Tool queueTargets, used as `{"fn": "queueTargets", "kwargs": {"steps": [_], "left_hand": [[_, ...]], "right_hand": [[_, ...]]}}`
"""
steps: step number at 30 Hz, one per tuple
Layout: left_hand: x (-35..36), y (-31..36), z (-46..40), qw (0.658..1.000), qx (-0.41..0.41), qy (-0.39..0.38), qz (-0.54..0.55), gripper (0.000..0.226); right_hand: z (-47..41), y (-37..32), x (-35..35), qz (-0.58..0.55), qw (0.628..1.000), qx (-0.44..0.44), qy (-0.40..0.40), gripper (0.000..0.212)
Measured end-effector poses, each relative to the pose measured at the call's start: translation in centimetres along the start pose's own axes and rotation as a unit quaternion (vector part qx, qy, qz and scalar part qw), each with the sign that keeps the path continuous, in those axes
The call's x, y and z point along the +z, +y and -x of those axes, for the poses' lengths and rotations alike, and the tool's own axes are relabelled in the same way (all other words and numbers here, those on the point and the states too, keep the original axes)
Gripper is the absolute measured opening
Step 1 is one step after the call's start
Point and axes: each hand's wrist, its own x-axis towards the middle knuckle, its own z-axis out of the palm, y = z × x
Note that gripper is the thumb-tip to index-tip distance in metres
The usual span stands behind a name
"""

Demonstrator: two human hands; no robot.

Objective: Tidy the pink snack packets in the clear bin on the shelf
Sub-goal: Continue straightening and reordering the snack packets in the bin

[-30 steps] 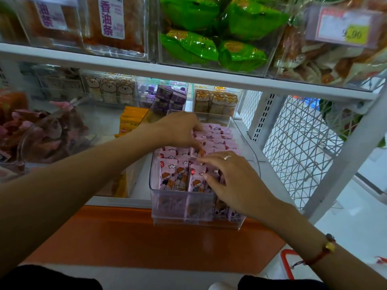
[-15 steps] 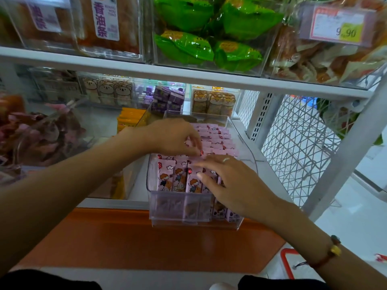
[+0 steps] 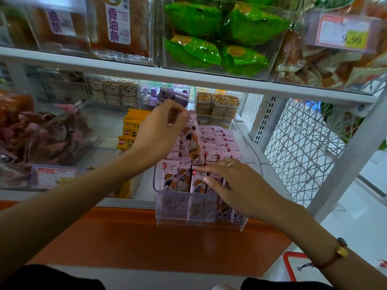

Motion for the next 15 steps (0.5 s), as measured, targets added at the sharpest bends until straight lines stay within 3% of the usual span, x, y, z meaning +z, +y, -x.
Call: {"fn": "queueTargets", "kwargs": {"steps": [3,6,8,10,15], "left_hand": [[-1.1,0.8,1.6,0.991,0.019,0.108,0.075,0.003],[-1.4,1.7,2.9,0.979,0.045,0.159,0.121,0.004],[-1.0,2.2,3.8,0.98,0.053,0.146,0.126,0.002],[-0.5,2.7,4.4,0.982,0.058,0.11,0.141,0.003],[-0.1,2.8,4.8,0.979,0.03,0.025,0.201,0.014]], "right_hand": [[-0.3,-0.2,-0.2,-0.02,0.999,0.0,0.026,0.035],[-0.7,-1.1,-0.6,-0.143,0.98,0.03,0.137,0.031],[-1.1,-2.2,-1.0,-0.255,0.949,0.049,0.181,0.043],[-1.4,-3.3,-1.1,-0.323,0.93,0.048,0.169,0.058],[-1.9,-3.6,-1.1,-0.388,0.905,0.064,0.162,0.039]]}}
